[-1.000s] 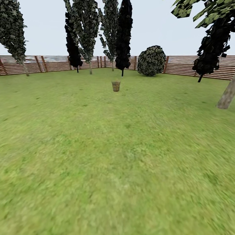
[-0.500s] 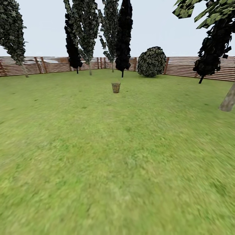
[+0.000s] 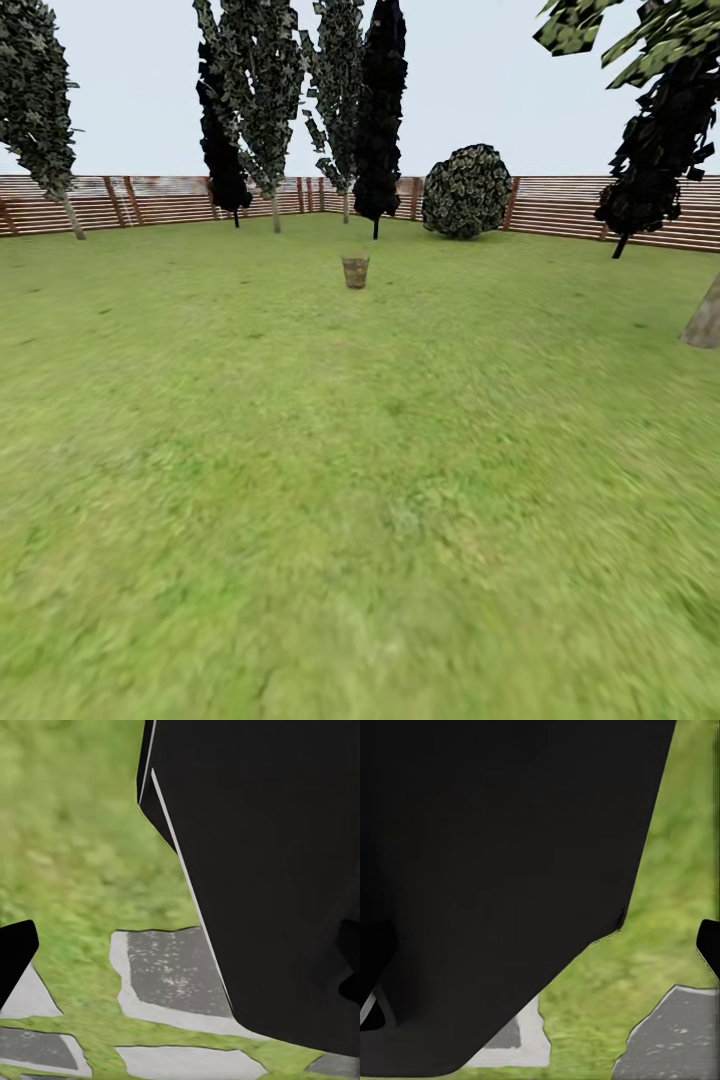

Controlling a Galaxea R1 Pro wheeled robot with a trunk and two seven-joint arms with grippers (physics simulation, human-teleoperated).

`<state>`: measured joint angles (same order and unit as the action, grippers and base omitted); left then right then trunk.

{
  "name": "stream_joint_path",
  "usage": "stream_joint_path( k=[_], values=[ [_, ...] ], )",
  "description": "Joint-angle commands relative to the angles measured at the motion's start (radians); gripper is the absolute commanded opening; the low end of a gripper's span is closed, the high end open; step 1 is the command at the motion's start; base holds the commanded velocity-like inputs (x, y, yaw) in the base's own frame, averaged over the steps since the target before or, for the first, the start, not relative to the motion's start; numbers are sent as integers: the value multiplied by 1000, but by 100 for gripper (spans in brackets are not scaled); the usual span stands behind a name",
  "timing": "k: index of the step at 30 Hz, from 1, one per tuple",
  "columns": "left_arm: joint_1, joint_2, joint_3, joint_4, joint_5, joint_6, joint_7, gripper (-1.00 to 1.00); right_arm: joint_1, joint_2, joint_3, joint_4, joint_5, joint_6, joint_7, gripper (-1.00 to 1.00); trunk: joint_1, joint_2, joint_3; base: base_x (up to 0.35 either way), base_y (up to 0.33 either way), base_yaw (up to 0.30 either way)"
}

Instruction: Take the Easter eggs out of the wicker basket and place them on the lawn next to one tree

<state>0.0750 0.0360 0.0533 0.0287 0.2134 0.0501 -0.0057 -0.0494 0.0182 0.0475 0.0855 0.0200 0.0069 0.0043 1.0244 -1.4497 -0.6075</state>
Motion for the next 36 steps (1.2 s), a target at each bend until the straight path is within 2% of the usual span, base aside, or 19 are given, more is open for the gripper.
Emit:
stream_joint_path(
  k=[1, 7, 16, 22, 36],
  values=[
    [0, 0, 5, -1, 4, 4, -1, 100, -1, 0, 5, 2, 2, 1, 0, 100, 1, 0, -1, 316, 0, 0],
    [0, 1, 5, -1, 4, 4, -1, 100, -1, 0, 5, 2, 2, 0, -1, 100, 1, 0, -1, 316, 0, 11],
    [0, 0, 5, -1, 4, 4, -1, 100, -1, 0, 5, 2, -1, 1, -3, 100, 1, 0, -1, 316, 0, 214],
    [0, -3, 3, -1, 4, 4, 0, 100, -1, 0, 5, 2, -2, 0, -3, 100, 1, 0, -1, 284, 0, 58],
    [0, -7, 8, 0, 7, 4, 1, 100, -1, -7, -3, 2, -8, 5, -2, 100, 1, 0, -1, 32, 0, 1]
  ],
)
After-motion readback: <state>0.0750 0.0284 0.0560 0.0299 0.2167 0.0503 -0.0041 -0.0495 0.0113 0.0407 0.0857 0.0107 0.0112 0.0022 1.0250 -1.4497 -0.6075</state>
